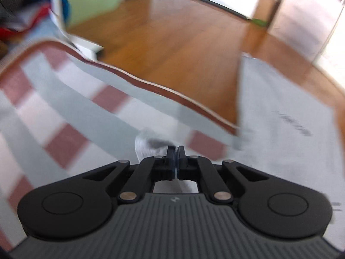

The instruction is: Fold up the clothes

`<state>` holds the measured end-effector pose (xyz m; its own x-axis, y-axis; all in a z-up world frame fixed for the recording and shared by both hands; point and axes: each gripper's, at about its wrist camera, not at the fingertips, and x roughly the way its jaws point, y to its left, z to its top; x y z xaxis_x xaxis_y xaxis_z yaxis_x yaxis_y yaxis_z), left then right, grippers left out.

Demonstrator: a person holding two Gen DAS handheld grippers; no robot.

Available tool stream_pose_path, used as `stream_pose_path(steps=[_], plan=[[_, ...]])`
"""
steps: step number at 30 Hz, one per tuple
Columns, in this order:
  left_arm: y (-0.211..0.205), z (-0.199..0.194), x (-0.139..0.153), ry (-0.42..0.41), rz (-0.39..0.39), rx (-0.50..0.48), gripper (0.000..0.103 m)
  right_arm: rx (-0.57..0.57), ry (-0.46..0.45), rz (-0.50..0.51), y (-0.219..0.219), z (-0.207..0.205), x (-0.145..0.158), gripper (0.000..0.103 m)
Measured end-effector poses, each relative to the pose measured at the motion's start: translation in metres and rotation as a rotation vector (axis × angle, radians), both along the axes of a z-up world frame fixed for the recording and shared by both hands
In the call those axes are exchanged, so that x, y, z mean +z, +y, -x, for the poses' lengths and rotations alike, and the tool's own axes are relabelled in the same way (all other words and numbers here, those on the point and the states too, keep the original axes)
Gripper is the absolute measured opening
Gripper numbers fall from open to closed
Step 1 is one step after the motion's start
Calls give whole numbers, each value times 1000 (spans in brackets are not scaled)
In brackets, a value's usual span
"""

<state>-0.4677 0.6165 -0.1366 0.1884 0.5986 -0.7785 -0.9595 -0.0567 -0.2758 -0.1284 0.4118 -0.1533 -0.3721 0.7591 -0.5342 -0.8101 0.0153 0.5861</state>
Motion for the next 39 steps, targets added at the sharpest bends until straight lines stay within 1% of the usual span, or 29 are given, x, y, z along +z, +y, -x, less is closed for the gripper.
stream_pose_path(steps=[1,2,3,5,6,8,9,11,12,13,14,16,17,18,19,20,21,22,23,25,26,28,31,32,33,34,35,36,39], plan=[[3,1,-6,-78,35,-15,5,-59,-1,15,-6,-19,-1,4],[5,0,-14,-124,78,-25,9,-111,-20,44,-11,-35,-5,4],[6,-4,-23,-123,135,-34,12,-152,-45,82,-14,-49,-11,4],[7,-11,-42,-112,250,-52,32,-221,-85,158,-18,-72,-23,3],[6,-13,-49,-73,301,-50,36,-235,-94,194,-19,-77,-29,3],[4,-12,-57,-11,356,-48,50,-265,-147,259,-19,-79,-36,3],[3,-9,-57,-29,362,-43,51,-269,-191,283,-19,-76,-38,3],[3,1,-56,-87,368,-9,56,-267,-232,301,-20,-75,-37,3],[3,6,-56,-120,369,16,57,-268,-235,290,-22,-75,-34,3],[4,9,-58,-144,376,28,62,-272,-225,263,-26,-76,-29,4],[5,11,-60,-167,383,40,65,-276,-216,236,-30,-76,-23,7],[1,14,-67,-229,411,51,69,-243,-215,158,-36,-69,-10,9],[-1,13,-69,-261,412,50,81,-210,-233,122,-36,-61,-2,14],[-1,9,-68,-272,398,35,82,-166,-266,93,-35,-50,4,29],[-2,3,-67,-269,381,14,82,-117,-313,73,-31,-37,9,39],[-1,-8,-64,-221,359,-36,77,-63,-375,63,-23,-20,13,55],[0,-20,-62,-172,337,-86,69,-1,-438,66,-15,-2,16,59],[0,-31,-59,-123,314,-136,38,63,-501,87,-3,17,15,59],[0,-42,-57,-75,288,-184,25,126,-562,104,9,36,14,59],[-5,-62,-48,6,221,-272,20,261,-667,67,27,74,11,59],[-8,-67,-43,5,198,-300,20,323,-716,33,34,92,9,59],[-12,-66,-37,-36,182,-334,20,430,-802,-27,49,125,6,61],[-16,-59,-30,-119,175,-371,20,516,-883,-70,73,162,-5,63],[-16,-57,-29,-157,182,-375,20,534,-895,-70,80,171,-9,61],[-16,-54,-29,-196,187,-373,20,541,-893,-55,87,176,-14,52],[-15,-48,-31,-244,185,-347,20,548,-890,-41,94,180,-19,39],[-14,-42,-32,-291,183,-321,22,555,-887,-26,100,185,-25,4],[-13,-36,-34,-338,182,-295,22,542,-861,-20,103,183,-25,3],[-10,-17,-38,-480,176,-214,28,429,-711,-15,101,155,-15,3]])
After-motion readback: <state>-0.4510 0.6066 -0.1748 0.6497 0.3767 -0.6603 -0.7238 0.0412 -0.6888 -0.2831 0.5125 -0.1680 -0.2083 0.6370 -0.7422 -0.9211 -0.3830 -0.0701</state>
